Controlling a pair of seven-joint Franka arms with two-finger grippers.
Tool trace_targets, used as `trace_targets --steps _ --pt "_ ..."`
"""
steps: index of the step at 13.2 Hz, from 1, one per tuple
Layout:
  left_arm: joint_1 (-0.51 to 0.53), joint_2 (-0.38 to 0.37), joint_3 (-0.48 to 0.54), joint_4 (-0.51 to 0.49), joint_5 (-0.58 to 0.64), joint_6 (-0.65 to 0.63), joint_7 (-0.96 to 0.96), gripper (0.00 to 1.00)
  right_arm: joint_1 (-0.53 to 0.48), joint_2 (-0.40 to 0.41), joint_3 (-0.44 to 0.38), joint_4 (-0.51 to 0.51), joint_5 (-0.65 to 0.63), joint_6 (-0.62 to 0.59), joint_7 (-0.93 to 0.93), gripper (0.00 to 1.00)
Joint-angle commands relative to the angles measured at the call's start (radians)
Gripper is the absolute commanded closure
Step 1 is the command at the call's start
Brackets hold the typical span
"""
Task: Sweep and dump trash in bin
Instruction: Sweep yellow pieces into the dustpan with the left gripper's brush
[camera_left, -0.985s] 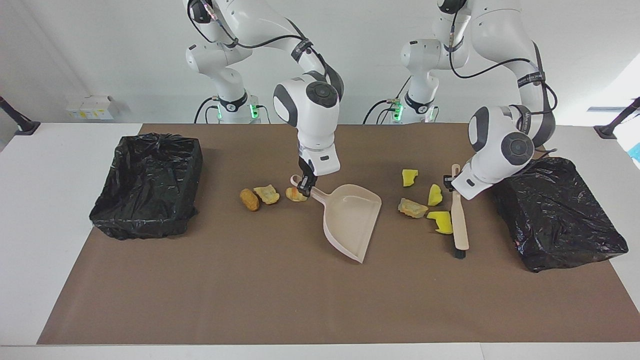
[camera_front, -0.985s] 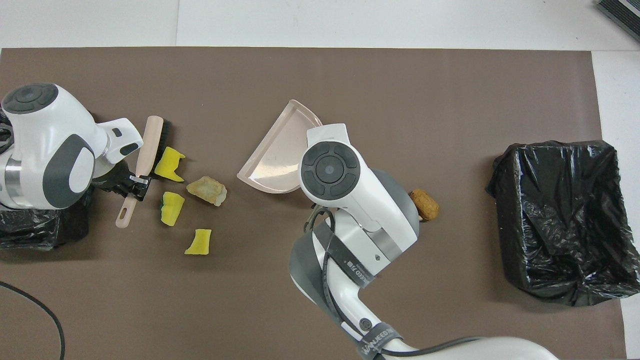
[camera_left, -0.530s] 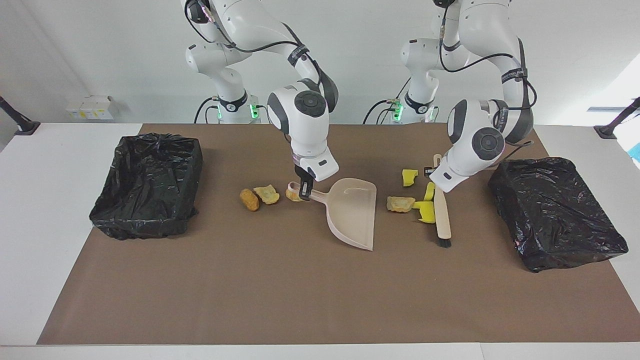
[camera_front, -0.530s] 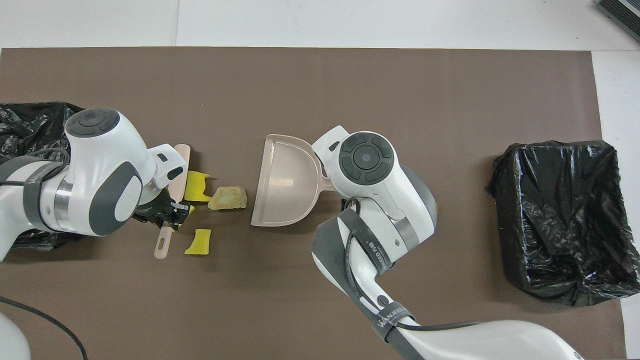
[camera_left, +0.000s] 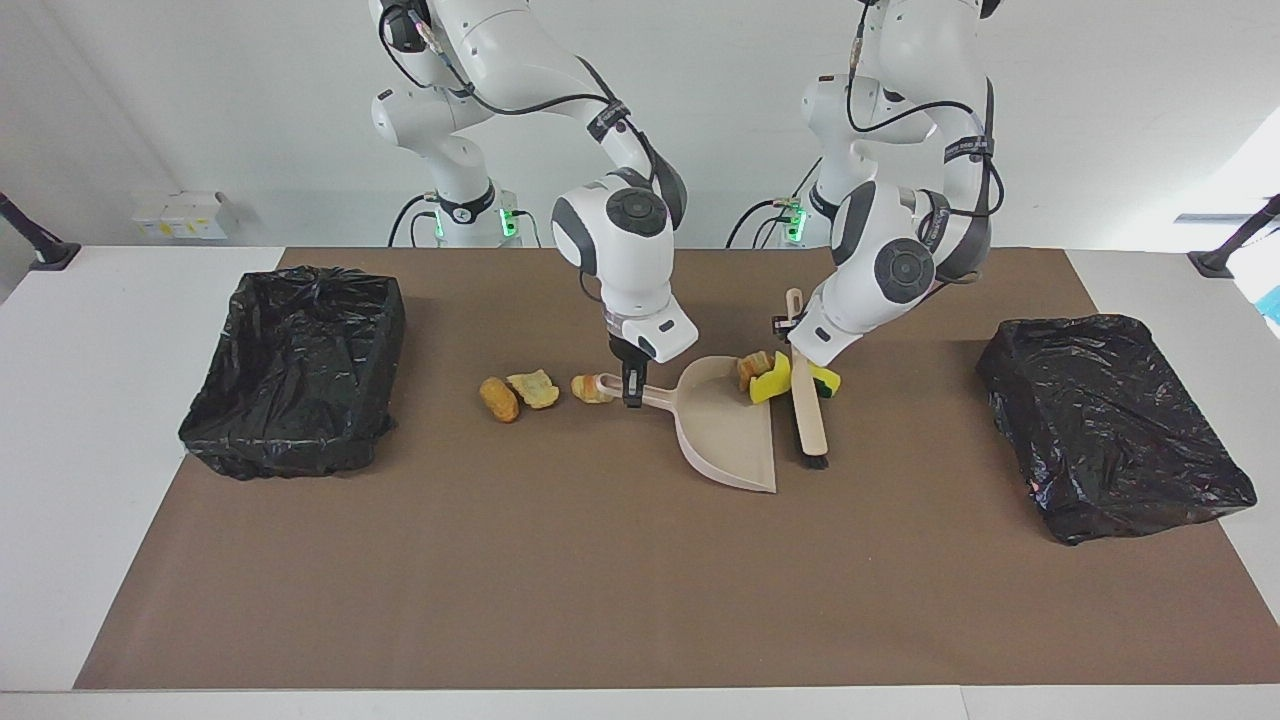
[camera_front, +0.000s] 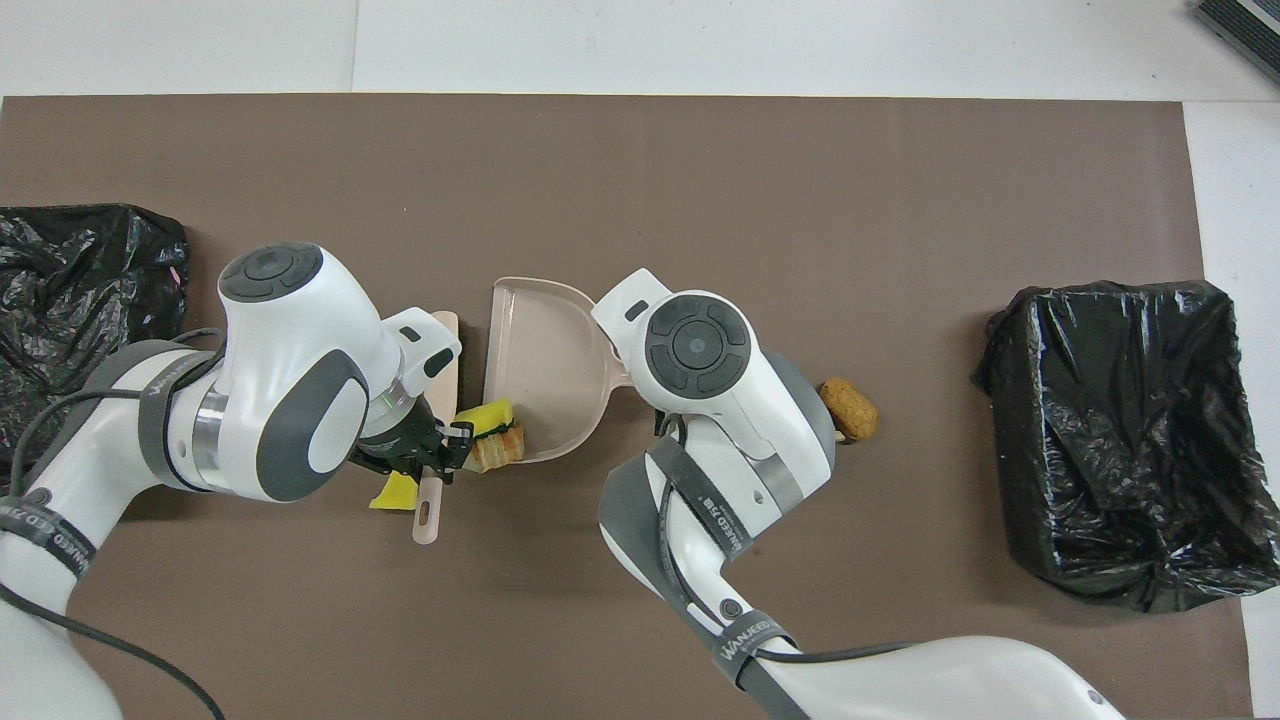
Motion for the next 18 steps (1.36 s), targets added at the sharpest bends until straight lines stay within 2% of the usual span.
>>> trace_targets --steps 1,3,6,8,9,12,14,17,18 --pt "0.021 -0.045 0.024 0.061 -0.021 -0.054 -0.008 1.00 0.005 0.016 0.003 -0.001 0.017 0.026 -0.026 1.00" --pt "0.093 -0.075 0.027 0.101 -0.020 -0.157 -0.040 1.00 0.005 0.016 0.003 -0.001 0.009 0.021 -0.035 1.00" --pt "0.143 -0.120 0.029 0.089 -0.020 -0.234 -0.144 1.00 0.004 0.014 0.003 -0.002 0.000 0.017 -0.099 1.00" --pt "0.159 -0.163 0.033 0.034 -0.015 -0.312 -0.199 1.00 0.001 0.003 0.002 -0.010 -0.011 0.006 -0.134 1.00" --pt "0.164 -0.214 0.033 -0.045 -0.015 -0.315 -0.286 1.00 0.005 -0.001 0.002 -0.022 -0.032 0.006 -0.163 1.00" --pt "0.149 -0.376 0.024 -0.304 -0.006 -0.199 -0.467 1.00 0.009 -0.027 0.003 -0.077 -0.060 0.037 -0.240 1.00" --pt "0.100 -0.397 0.024 -0.369 -0.006 -0.165 -0.491 1.00 0.007 -0.034 0.002 -0.096 -0.060 0.037 -0.324 1.00" --pt "-0.003 -0.425 0.019 -0.486 0.000 -0.011 -0.519 1.00 0.007 -0.034 0.002 -0.099 -0.075 0.034 -0.351 1.00" --pt "-0.035 -0.421 0.015 -0.482 0.010 0.011 -0.514 1.00 0.007 -0.034 0.002 -0.099 -0.080 0.034 -0.352 1.00"
